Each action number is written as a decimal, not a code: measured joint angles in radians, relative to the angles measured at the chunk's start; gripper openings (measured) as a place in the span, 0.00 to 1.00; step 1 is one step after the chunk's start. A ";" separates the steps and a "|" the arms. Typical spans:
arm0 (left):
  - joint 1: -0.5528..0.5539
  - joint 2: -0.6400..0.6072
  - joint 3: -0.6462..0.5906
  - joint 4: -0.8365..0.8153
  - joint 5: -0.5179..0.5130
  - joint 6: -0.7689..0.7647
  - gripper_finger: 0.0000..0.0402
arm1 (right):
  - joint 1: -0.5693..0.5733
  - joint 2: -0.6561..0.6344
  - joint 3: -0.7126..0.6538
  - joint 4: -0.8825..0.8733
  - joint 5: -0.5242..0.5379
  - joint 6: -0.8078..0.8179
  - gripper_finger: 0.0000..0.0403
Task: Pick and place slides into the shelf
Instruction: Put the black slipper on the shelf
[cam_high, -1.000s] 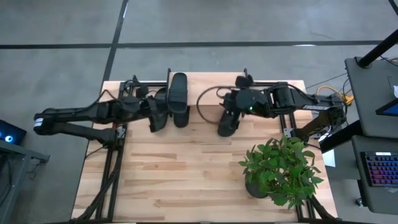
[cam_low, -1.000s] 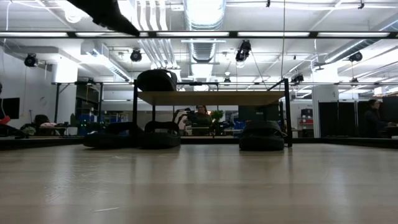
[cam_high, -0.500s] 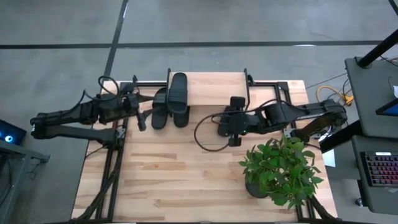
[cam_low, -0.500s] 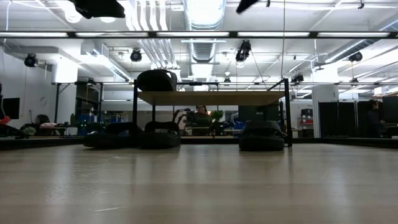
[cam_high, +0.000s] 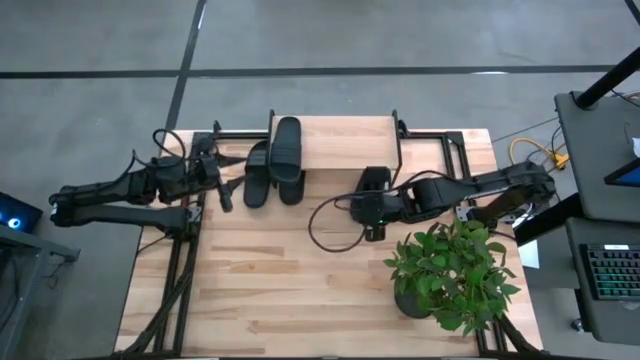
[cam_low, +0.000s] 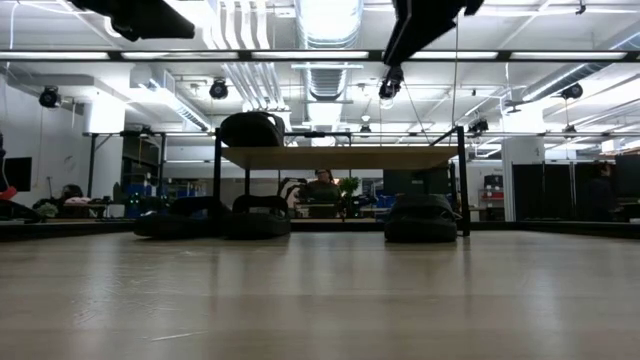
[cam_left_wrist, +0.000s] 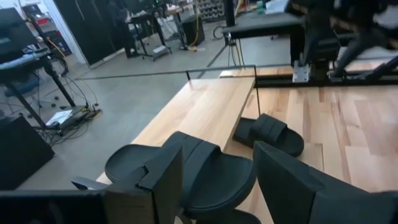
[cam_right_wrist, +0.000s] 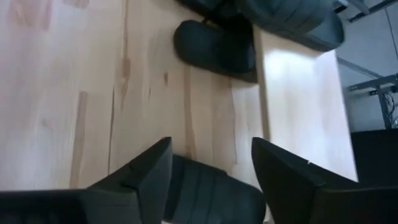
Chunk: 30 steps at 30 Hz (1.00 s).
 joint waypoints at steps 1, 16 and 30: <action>0.000 -0.009 0.000 0.000 0.000 0.000 0.44 | 0.000 0.009 -0.008 0.024 0.000 0.001 0.55; 0.000 -0.086 -0.012 0.000 -0.001 -0.002 0.44 | -0.004 0.239 -0.080 0.027 0.001 0.028 0.56; 0.000 -0.074 -0.013 -0.001 -0.001 -0.001 0.44 | -0.005 0.300 -0.209 -0.007 0.165 0.187 0.55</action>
